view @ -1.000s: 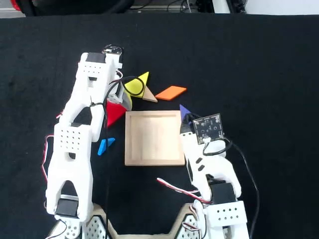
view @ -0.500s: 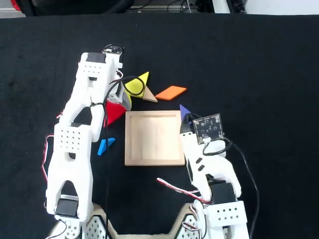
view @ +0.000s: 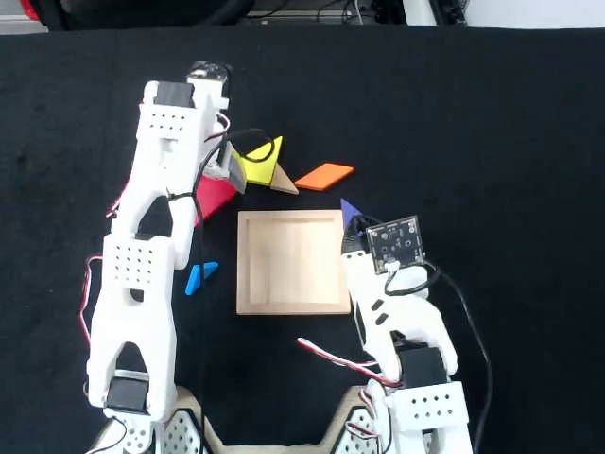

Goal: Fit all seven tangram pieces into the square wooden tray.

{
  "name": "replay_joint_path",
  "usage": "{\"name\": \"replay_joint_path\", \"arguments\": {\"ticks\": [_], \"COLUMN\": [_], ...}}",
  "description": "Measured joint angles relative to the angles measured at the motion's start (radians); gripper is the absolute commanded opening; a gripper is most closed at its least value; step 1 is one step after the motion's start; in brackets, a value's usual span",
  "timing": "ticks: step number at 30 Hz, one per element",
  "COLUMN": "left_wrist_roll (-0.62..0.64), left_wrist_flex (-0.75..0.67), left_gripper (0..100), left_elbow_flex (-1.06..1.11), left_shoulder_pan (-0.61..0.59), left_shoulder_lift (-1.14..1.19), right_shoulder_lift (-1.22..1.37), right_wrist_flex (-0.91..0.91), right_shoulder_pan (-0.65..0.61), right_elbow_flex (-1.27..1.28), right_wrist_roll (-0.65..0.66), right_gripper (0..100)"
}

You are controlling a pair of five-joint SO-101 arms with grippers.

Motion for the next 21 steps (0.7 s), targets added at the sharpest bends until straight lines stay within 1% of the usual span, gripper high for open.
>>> {"name": "replay_joint_path", "arguments": {"ticks": [3, 5, 11, 14, 16, 18, 21], "left_wrist_roll": [0.086, 0.129, 0.198, 0.206, 0.207, 0.203, 0.112], "left_wrist_flex": [0.006, 0.006, 0.006, 0.006, 0.003, -0.026, -0.095], "left_gripper": [28, 28, 28, 29, 29, 29, 29], "left_elbow_flex": [0.017, 0.071, 0.342, 0.446, 0.477, 0.480, 0.509], "left_shoulder_pan": [0.002, 0.020, 0.143, 0.170, 0.164, 0.130, 0.043], "left_shoulder_lift": [-0.008, -0.051, -0.279, -0.405, -0.453, -0.466, -0.466], "right_shoulder_lift": [0.000, 0.000, 0.000, 0.000, 0.000, 0.000, 0.000], "right_wrist_flex": [0.000, 0.000, 0.000, 0.000, 0.000, 0.000, 0.000], "right_shoulder_pan": [0.000, 0.000, 0.000, 0.000, 0.000, 0.000, 0.000], "right_elbow_flex": [0.000, 0.000, 0.000, 0.000, 0.000, 0.000, 0.000], "right_wrist_roll": [0.000, 0.000, 0.000, 0.000, 0.000, 0.000, 0.000], "right_gripper": [1.5, 1.5, 1.5, 1.5, 1.5, 1.5, 1.5]}}
